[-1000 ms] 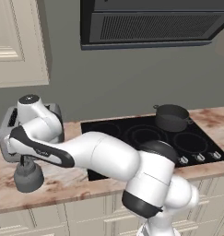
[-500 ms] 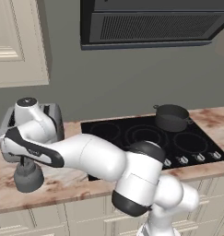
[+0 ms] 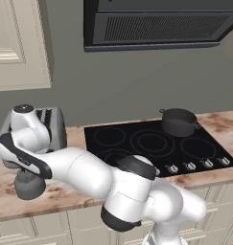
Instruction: Pick the kettle from the counter and place it on a stove burner. Then turn the burner on.
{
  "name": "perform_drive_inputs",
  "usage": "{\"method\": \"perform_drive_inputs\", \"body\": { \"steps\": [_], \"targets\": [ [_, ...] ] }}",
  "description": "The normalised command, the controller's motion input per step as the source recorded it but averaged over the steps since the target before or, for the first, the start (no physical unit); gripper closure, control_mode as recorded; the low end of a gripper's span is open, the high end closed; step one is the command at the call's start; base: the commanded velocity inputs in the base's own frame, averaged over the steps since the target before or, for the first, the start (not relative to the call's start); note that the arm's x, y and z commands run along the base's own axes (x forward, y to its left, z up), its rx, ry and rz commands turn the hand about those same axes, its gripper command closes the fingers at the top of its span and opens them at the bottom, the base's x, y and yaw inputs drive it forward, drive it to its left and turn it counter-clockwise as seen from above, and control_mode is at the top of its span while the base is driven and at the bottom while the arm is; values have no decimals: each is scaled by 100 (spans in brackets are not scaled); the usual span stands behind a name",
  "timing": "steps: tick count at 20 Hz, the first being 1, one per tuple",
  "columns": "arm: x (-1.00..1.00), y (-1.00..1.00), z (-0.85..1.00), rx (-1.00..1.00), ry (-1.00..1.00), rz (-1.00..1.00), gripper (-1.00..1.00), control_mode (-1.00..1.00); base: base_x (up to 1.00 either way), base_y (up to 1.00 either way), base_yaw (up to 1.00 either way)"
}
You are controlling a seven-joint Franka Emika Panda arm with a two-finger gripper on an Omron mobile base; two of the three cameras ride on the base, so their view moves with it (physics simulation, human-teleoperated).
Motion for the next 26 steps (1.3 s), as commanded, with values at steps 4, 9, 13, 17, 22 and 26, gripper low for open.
{"method": "perform_drive_inputs", "body": {
  "steps": [4,9,13,17,22,26],
  "targets": [
    [3,21,-32,3,12,0,-100,-100,0,0,0],
    [1,12,-28,0,12,0,-100,-100,0,0,0],
    [0,7,-8,0,9,0,-100,-100,0,0,0],
    [0,3,0,0,1,0,-100,-100,0,0,0],
    [0,0,0,0,0,0,100,-100,0,0,0],
    [0,0,0,0,0,0,100,-100,0,0,0]
  ]
}}
